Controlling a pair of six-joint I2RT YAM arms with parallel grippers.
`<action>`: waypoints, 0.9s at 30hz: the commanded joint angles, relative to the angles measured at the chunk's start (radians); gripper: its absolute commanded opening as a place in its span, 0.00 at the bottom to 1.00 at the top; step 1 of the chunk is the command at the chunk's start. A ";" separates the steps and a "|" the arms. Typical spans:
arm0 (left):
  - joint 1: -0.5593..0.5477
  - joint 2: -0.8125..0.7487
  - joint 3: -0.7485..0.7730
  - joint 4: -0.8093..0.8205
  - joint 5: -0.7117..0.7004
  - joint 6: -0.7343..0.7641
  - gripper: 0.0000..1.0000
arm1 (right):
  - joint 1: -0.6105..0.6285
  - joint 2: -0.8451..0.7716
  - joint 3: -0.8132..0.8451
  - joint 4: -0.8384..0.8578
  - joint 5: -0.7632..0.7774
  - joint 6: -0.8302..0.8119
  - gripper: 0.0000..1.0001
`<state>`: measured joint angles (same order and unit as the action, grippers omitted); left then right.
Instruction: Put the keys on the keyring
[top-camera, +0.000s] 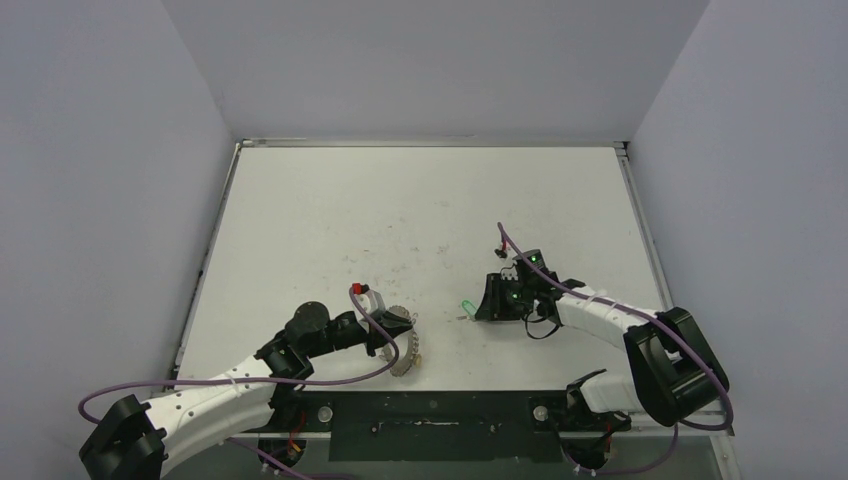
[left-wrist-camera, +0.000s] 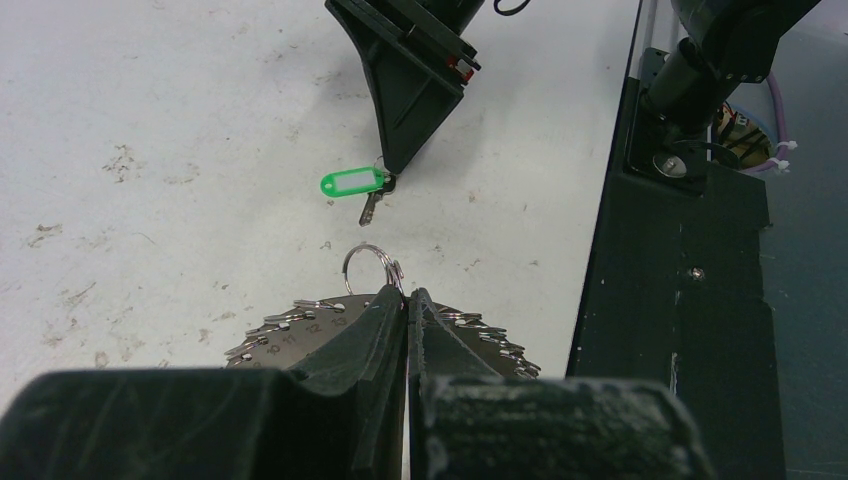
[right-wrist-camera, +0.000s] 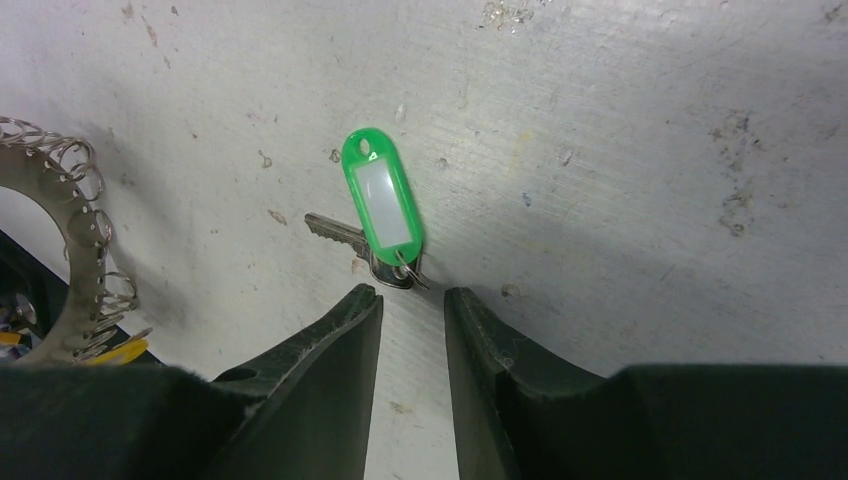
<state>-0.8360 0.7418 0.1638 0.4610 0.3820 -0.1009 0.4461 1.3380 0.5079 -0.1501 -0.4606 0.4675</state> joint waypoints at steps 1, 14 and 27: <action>-0.001 -0.013 0.047 0.062 0.018 -0.011 0.00 | 0.004 0.017 0.020 0.030 0.047 -0.024 0.31; 0.000 -0.005 0.043 0.074 0.014 -0.013 0.00 | 0.004 0.027 0.046 0.059 0.005 -0.057 0.05; -0.001 -0.002 0.057 0.058 0.021 -0.010 0.00 | 0.080 -0.165 0.126 -0.101 -0.010 -0.119 0.00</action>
<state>-0.8360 0.7410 0.1638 0.4610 0.3820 -0.1013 0.4797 1.2655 0.5594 -0.2062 -0.4610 0.3904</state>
